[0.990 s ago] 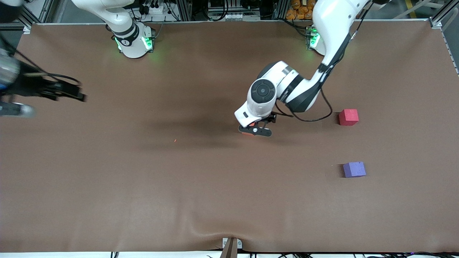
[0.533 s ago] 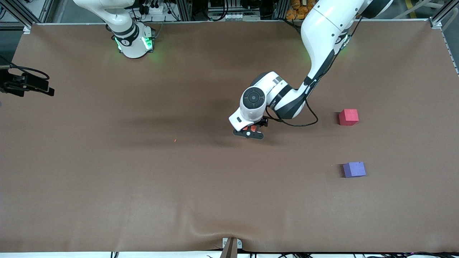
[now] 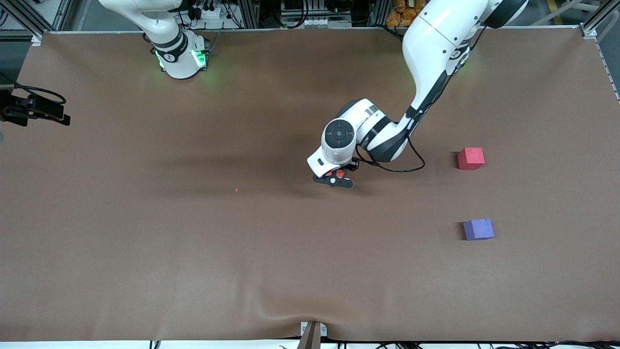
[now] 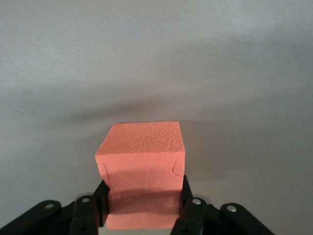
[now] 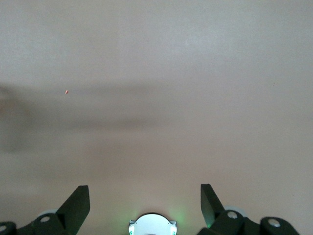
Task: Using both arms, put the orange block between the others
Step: 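Carry the orange cube with the left gripper between pink and blue cubes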
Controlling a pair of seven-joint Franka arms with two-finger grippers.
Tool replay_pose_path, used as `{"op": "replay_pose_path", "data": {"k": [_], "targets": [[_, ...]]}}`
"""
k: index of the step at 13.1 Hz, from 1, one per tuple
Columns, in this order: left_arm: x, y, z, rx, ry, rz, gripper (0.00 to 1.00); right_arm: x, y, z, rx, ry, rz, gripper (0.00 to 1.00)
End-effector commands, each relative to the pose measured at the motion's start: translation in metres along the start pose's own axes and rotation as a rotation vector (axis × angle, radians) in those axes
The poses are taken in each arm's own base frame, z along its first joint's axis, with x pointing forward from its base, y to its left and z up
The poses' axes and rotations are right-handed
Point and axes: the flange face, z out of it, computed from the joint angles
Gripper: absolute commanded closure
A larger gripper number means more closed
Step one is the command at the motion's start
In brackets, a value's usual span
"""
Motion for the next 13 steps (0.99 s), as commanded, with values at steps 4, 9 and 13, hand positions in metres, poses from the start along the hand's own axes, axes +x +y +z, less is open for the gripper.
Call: {"op": "replay_pose_path", "data": {"k": [4,9,13], "targets": [[0.028,-0.149,-0.099,0.12,-0.012,-0.171,1.0,-0.005,-0.001,-0.003,-0.02,-0.003,-0.007,0.0],[0.024,-0.327,-0.108,0.127,-0.044,-0.117,1.0,-0.005,-0.008,-0.003,-0.014,-0.003,-0.023,0.0],[0.014,-0.421,-0.074,0.082,-0.009,-0.09,1.0,-0.003,-0.022,-0.001,-0.019,-0.005,-0.04,0.0]]}}
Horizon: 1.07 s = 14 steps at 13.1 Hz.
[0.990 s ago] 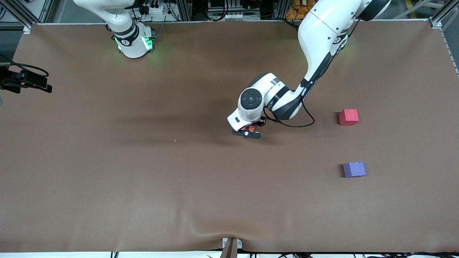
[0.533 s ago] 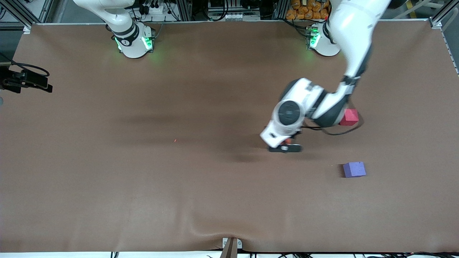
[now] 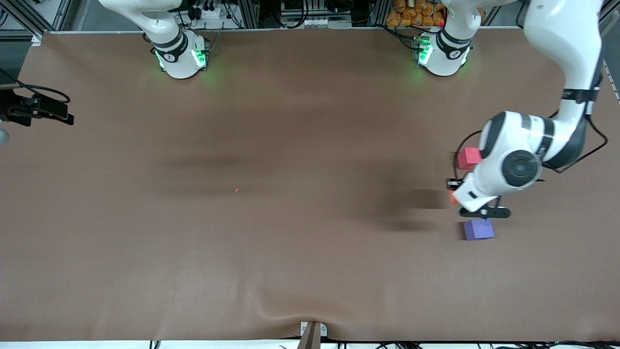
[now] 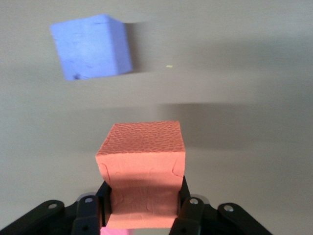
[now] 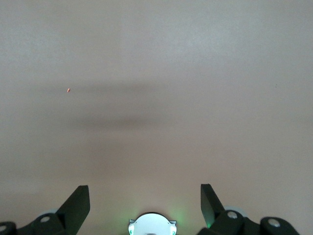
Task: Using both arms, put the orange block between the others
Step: 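Carry the orange cube with the left gripper between pink and blue cubes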
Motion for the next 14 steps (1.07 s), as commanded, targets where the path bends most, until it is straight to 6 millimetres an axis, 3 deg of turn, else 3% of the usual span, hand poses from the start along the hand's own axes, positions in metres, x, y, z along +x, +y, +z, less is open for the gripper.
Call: {"op": "replay_pose_path", "data": {"k": [1,6,8,13,14], "targets": [[-0.012,-0.043,0.025,-0.01,0.038,0.04,1.0,-0.003,-0.016,-0.002,-0.016,-0.002,-0.027,0.0],[-0.015,-0.066,0.065,-0.046,0.056,0.018,1.0,-0.002,-0.021,-0.002,-0.018,-0.001,-0.036,0.0],[-0.012,-0.064,0.077,-0.059,0.06,0.018,1.0,-0.002,-0.026,-0.002,-0.019,0.001,-0.045,0.0],[-0.01,-0.061,0.091,-0.071,0.058,0.022,1.0,-0.002,-0.027,-0.002,-0.024,-0.001,-0.048,0.0],[-0.01,-0.061,0.091,-0.071,0.058,0.022,0.95,-0.002,-0.028,-0.002,-0.023,-0.001,-0.049,0.0]]}}
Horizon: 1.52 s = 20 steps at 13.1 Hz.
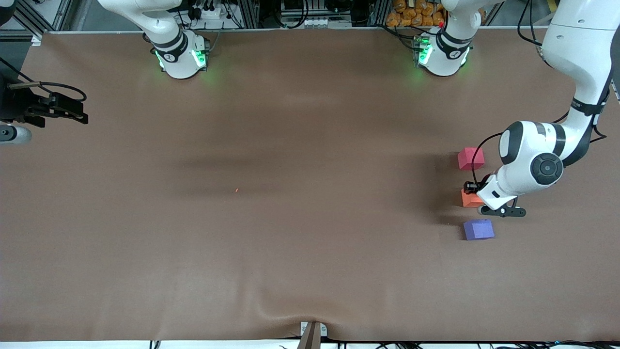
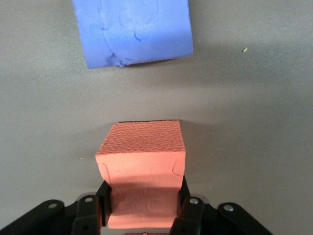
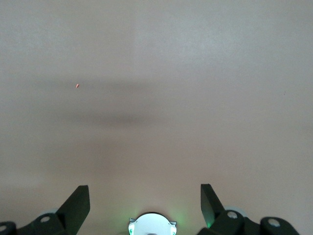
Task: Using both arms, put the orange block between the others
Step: 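Lower the orange cube onto the table and open the left gripper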
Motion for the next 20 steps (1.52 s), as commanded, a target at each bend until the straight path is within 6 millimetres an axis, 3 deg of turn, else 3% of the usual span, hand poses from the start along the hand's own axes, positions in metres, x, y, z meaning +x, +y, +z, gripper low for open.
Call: {"op": "replay_pose_path", "data": {"k": [1,2,3,6,8,16,20], "targets": [[0.001,-0.001,-0.001,0.006,0.015,0.008,0.68,-0.004,0.001,-0.003,-0.014,0.0,0.002,0.0],[0.001,-0.002,-0.001,0.005,0.015,0.008,0.08,-0.004,0.001,-0.003,-0.014,0.0,0.002,0.0],[0.002,-0.002,0.0,0.005,0.015,0.006,0.0,-0.004,0.001,-0.003,-0.014,0.0,0.002,0.0],[0.005,-0.003,-0.013,0.01,0.033,-0.004,0.0,-0.004,0.001,-0.003,-0.016,0.0,0.002,0.0],[0.009,-0.004,-0.043,0.027,0.078,-0.007,0.0,-0.004,0.001,-0.004,-0.016,0.002,0.002,0.0],[0.027,0.009,-0.223,0.084,0.134,-0.01,0.0,-0.004,0.001,-0.003,-0.016,0.0,0.002,0.0],[0.022,0.015,-0.32,0.044,0.156,-0.033,0.0,-0.005,0.001,-0.004,-0.016,0.002,0.002,0.0]]}}
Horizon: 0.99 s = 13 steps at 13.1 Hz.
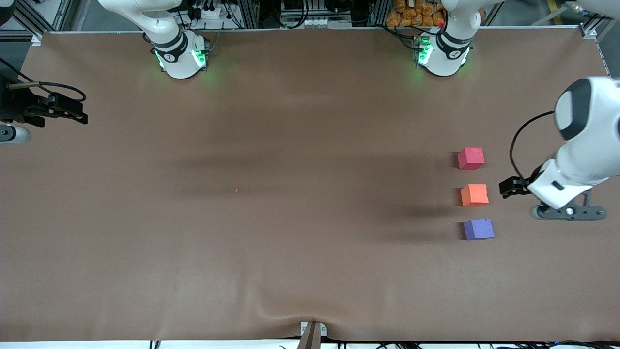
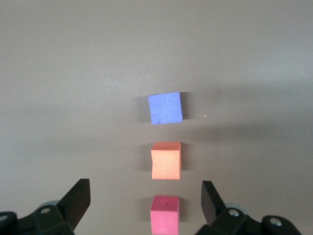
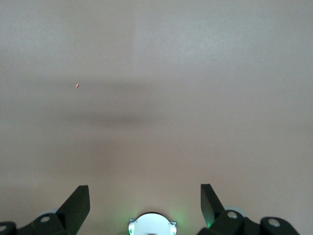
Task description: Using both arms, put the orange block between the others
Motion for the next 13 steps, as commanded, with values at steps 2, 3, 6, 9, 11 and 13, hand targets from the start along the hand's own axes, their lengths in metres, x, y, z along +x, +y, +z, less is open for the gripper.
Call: {"op": "replay_pose_path", "data": {"k": [2,3,6,9,11,13], "targets": [[-0.004,-0.002,-0.072,-0.075,0.01,-0.036,0.0,-0.005,0.0,-0.004,-0.016,0.002,0.0,0.0],[-0.011,-0.004,-0.089,-0.079,0.027,-0.045,0.0,-0.005,0.0,-0.004,-0.016,0.002,0.0,0.0],[-0.033,-0.006,-0.125,-0.052,0.041,-0.05,0.0,-0.005,0.0,-0.004,-0.016,0.002,0.0,0.0],[-0.049,0.003,-0.144,-0.068,0.043,-0.047,0.0,-0.004,-0.001,-0.003,-0.016,0.0,-0.002,0.0],[-0.06,0.001,-0.142,-0.082,0.024,-0.064,0.0,-0.004,-0.001,-0.003,-0.016,0.0,-0.002,0.0],[-0.077,0.0,-0.141,-0.083,0.009,-0.081,0.0,-0.004,-0.001,-0.003,-0.016,0.0,-0.002,0.0]]}}
